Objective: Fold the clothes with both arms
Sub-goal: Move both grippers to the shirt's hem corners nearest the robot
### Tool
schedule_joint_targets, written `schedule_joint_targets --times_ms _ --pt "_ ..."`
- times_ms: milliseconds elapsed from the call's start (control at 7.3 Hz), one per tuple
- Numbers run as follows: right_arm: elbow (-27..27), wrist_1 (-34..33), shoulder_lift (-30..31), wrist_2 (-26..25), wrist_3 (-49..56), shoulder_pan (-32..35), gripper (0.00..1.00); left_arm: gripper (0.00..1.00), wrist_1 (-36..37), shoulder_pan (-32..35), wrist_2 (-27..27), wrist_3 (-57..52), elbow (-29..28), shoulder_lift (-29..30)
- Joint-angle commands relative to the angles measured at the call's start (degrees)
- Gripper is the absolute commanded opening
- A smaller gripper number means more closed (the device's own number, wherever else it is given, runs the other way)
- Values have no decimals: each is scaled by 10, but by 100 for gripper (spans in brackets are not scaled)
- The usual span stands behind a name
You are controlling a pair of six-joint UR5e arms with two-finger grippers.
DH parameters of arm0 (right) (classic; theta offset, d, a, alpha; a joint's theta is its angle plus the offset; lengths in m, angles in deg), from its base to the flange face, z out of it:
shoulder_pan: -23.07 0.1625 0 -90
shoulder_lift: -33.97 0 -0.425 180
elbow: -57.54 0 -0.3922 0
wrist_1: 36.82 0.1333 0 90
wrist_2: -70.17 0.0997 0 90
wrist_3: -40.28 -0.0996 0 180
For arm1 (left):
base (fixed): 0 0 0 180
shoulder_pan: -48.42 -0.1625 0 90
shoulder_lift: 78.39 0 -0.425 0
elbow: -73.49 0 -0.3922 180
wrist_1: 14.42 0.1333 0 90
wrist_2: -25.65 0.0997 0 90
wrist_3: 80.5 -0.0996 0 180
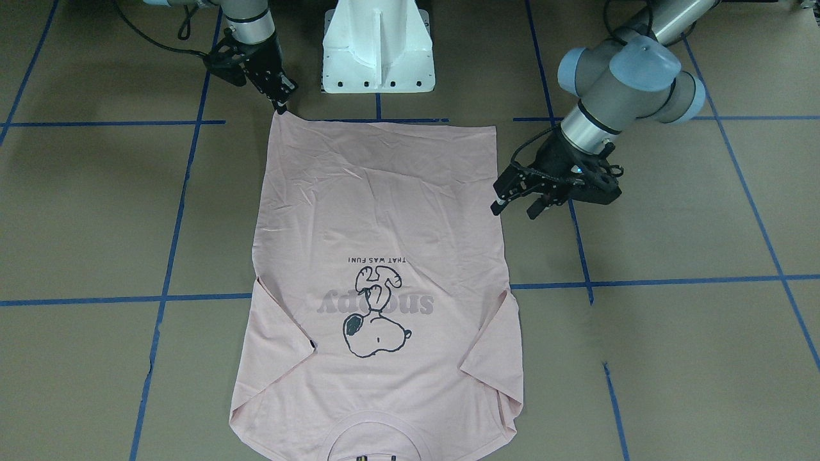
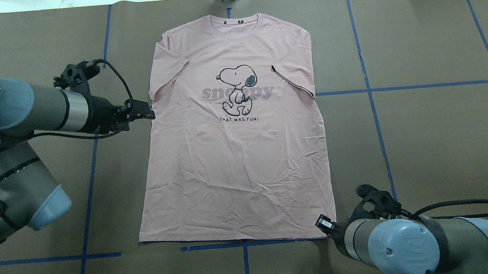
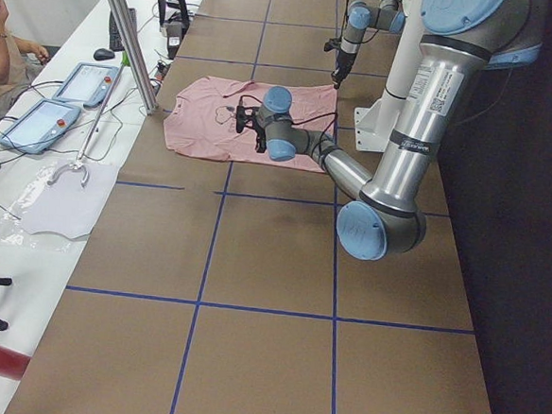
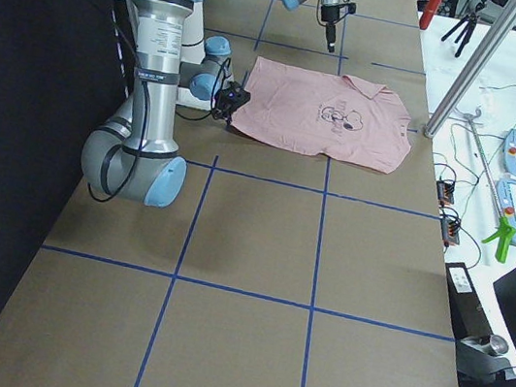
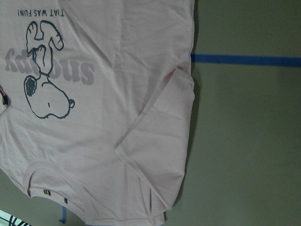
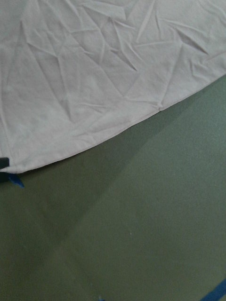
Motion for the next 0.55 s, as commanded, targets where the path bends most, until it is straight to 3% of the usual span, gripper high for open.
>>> schedule_joint_targets --times_ms 0,274,411 --pt "4 0 0 3 1 4 0 88 100 -119 66 118 149 -92" --pt "4 0 -5 3 3 5 0 86 115 -221 127 174 128 -94" --pt "4 0 -7 3 4 9 0 85 116 -237 137 177 103 -94"
